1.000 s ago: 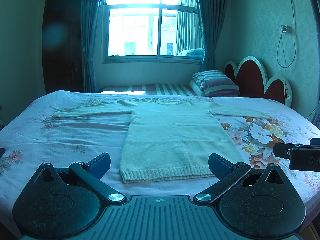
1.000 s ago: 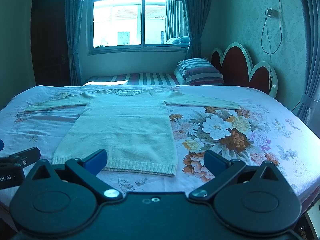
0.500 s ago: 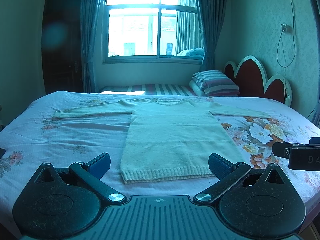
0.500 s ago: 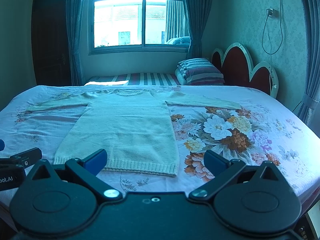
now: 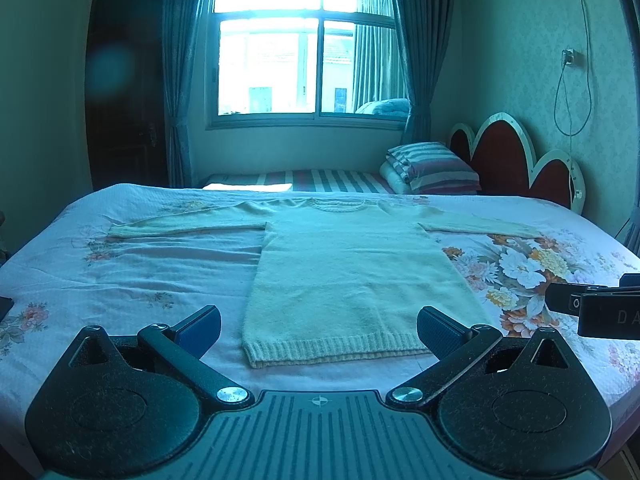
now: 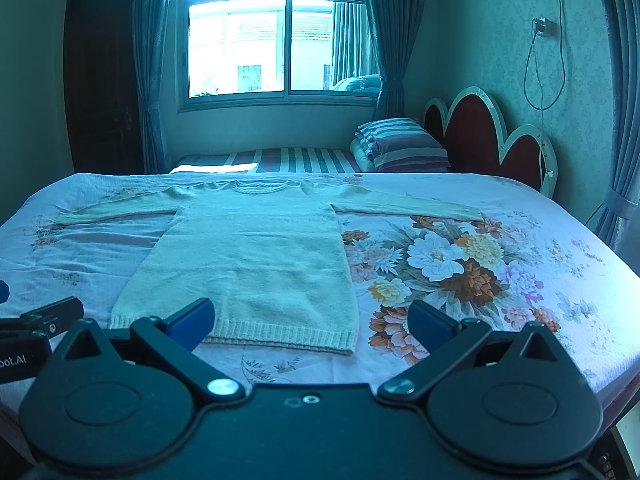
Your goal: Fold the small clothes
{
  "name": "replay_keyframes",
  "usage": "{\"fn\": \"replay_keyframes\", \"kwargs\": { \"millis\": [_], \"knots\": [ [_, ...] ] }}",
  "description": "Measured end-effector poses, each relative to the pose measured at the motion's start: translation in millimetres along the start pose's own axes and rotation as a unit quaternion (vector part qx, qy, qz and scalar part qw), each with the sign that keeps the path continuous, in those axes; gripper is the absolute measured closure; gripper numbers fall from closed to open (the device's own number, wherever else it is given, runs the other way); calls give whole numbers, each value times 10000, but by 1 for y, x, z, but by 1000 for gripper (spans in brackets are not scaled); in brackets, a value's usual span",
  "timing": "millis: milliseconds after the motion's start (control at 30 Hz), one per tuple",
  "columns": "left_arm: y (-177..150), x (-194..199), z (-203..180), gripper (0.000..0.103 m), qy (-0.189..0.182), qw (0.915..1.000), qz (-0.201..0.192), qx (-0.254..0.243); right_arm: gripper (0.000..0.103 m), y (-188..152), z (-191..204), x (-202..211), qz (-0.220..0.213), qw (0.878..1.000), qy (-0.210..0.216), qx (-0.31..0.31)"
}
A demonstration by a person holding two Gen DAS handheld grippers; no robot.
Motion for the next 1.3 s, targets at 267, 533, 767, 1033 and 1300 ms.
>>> {"fn": "replay_keyframes", "kwargs": {
  "millis": [267, 533, 767, 1033, 1300],
  "knots": [
    [0, 1, -2, 0, 7, 10000, -16, -16, 0, 2, 1, 1, -18, 10000, 14, 13],
    [2, 2, -3, 0, 9, 10000, -15, -11, 0, 2, 0, 1, -13, 10000, 16, 11],
    [1, 1, -3, 0, 17, 10000, -6, -16, 0, 2, 1, 0, -8, 10000, 15, 9],
    [1, 0, -2, 0, 18, 10000, 0, -17, 0, 2, 0, 0, 1, 10000, 13, 7],
    [10, -13, 2, 0, 1, 10000, -34, -52, 0, 8, -9, -10, -25, 9999, -67, -90]
  ]
}}
Point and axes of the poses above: each gripper's, at about its wrist camera, not at the fingertips, and x roughly against the way its jaws point, z to its left, y to its top, the point moved 10 cm from there along -x, roughly the way its jaws point, and after that the axes turned 14 degrees about -y, right-handed, at the moved point
